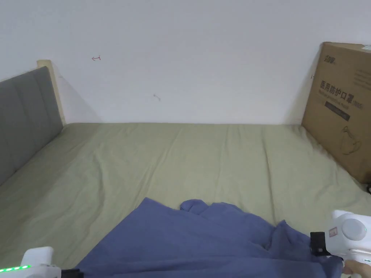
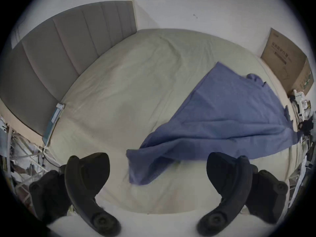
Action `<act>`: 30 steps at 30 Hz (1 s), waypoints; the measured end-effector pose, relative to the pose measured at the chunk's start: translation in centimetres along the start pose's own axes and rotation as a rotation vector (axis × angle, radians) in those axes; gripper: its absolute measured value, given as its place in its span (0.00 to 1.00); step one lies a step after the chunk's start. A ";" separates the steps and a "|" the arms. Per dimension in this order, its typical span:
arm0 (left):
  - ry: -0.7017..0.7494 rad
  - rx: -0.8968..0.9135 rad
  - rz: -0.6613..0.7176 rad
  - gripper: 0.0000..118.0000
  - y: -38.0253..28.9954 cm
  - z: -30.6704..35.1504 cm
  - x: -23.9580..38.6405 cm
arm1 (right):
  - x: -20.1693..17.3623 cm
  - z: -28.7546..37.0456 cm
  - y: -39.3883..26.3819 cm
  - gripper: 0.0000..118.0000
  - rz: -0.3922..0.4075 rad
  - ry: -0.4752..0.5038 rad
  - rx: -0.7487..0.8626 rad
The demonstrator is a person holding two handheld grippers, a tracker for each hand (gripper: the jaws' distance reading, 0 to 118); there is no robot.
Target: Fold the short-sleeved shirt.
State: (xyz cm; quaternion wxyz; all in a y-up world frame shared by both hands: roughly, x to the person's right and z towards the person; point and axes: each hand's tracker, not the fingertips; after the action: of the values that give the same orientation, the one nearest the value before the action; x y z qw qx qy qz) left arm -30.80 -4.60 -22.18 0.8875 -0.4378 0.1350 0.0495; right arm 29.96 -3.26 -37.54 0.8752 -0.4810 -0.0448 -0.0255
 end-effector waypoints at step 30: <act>-0.247 0.024 -0.206 0.00 1.2 2.9 15.2 | 3.5 0.1 -3.1 0.65 -0.040 0.149 0.050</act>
State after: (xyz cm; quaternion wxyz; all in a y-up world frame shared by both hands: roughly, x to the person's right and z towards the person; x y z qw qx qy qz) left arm -15.92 -1.99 -25.69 0.9029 -0.4293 -0.0202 0.0099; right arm 33.14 -4.80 -34.56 0.8871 -0.4549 0.0103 -0.0776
